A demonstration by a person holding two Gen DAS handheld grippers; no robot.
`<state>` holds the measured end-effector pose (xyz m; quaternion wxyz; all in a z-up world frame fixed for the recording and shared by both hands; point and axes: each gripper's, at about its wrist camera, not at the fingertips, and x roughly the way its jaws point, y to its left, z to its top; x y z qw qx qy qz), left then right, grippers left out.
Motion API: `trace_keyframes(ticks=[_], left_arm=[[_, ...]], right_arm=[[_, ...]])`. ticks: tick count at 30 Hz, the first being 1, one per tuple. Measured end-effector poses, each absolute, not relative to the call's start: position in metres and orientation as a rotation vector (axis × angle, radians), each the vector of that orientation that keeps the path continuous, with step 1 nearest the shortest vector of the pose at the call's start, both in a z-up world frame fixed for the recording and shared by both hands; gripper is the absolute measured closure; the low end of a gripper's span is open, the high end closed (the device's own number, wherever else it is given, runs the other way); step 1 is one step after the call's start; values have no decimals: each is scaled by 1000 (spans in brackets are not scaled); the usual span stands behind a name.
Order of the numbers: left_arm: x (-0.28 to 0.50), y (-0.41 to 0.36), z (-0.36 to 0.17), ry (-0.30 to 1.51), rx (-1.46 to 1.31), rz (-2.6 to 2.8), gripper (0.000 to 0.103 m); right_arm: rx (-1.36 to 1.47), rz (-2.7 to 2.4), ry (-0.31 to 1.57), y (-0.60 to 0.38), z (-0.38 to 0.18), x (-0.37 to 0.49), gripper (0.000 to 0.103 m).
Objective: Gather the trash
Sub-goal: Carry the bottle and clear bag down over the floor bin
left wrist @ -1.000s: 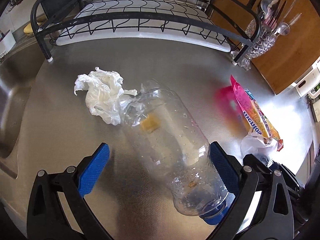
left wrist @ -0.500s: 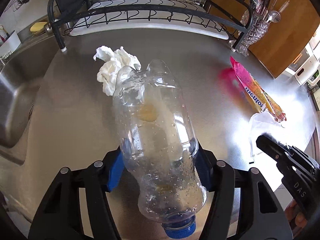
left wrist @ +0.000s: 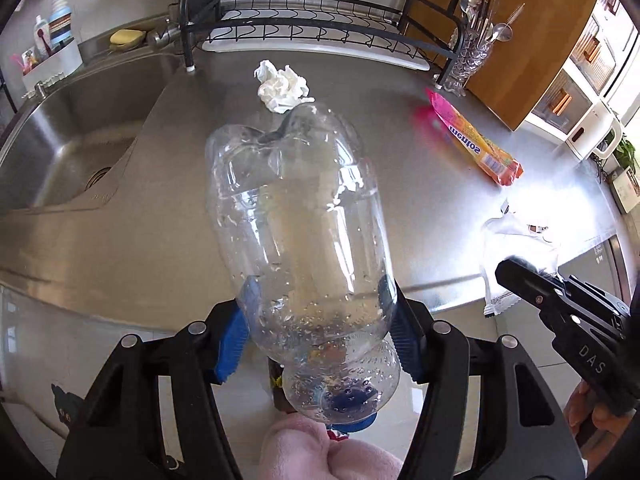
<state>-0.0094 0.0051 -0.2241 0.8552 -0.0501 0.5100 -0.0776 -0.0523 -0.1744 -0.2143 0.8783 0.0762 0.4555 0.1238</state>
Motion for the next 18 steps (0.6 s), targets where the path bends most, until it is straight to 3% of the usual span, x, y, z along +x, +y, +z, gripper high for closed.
trace_keyframes(ticks=[8, 18], left_arm=[[-84, 25, -244, 1127, -128, -146, 44], [-125, 31, -335, 1288, -160, -152, 44]], right_arm=[[137, 313, 1028, -158, -238, -110, 92], [111, 311, 1205, -143, -320, -144, 92]])
